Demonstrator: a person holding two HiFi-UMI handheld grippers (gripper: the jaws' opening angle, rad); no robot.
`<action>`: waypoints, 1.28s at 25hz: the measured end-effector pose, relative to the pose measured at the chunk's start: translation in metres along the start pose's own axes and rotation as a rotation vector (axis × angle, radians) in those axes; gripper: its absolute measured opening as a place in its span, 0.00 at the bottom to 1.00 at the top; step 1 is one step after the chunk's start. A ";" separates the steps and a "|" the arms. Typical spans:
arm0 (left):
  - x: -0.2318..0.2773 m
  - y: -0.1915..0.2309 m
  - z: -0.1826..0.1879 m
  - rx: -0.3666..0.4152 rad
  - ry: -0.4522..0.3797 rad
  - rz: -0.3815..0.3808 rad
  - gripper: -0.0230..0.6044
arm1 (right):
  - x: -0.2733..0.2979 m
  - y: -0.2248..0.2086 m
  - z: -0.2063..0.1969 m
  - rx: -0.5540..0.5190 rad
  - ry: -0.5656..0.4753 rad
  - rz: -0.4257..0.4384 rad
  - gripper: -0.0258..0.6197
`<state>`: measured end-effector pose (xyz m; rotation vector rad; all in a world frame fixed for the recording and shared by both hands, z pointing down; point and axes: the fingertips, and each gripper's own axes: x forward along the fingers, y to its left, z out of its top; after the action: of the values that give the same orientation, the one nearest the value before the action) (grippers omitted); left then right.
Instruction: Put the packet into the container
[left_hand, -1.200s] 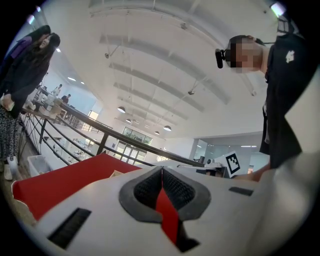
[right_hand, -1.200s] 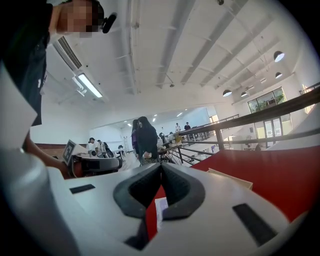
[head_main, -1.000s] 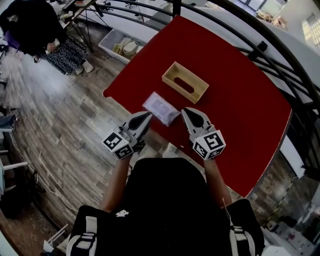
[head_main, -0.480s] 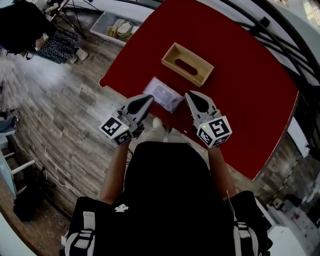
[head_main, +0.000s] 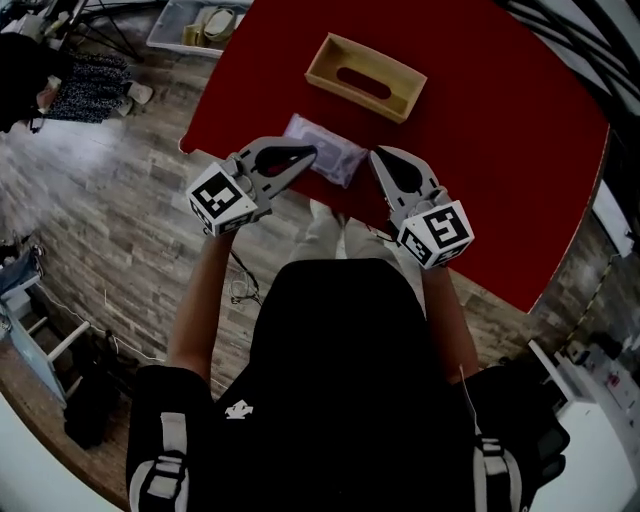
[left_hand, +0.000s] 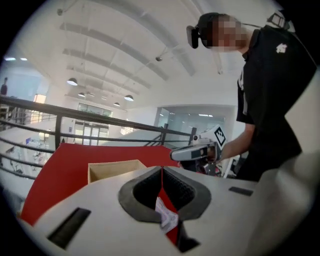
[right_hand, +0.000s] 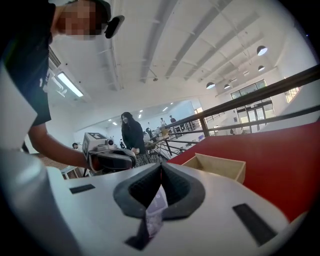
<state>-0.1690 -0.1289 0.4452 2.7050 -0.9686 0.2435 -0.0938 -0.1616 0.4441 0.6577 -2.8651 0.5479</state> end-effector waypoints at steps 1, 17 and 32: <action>0.005 -0.001 -0.007 0.049 0.054 -0.033 0.06 | 0.000 0.000 -0.005 -0.004 0.009 -0.006 0.07; 0.037 -0.003 -0.146 0.601 0.906 -0.537 0.89 | -0.006 -0.001 -0.032 0.016 0.029 -0.044 0.07; 0.058 -0.009 -0.194 0.656 1.044 -0.695 0.94 | -0.022 -0.013 -0.054 0.049 0.054 -0.090 0.07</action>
<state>-0.1330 -0.0997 0.6422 2.5444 0.4102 1.7831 -0.0651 -0.1432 0.4935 0.7636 -2.7640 0.6139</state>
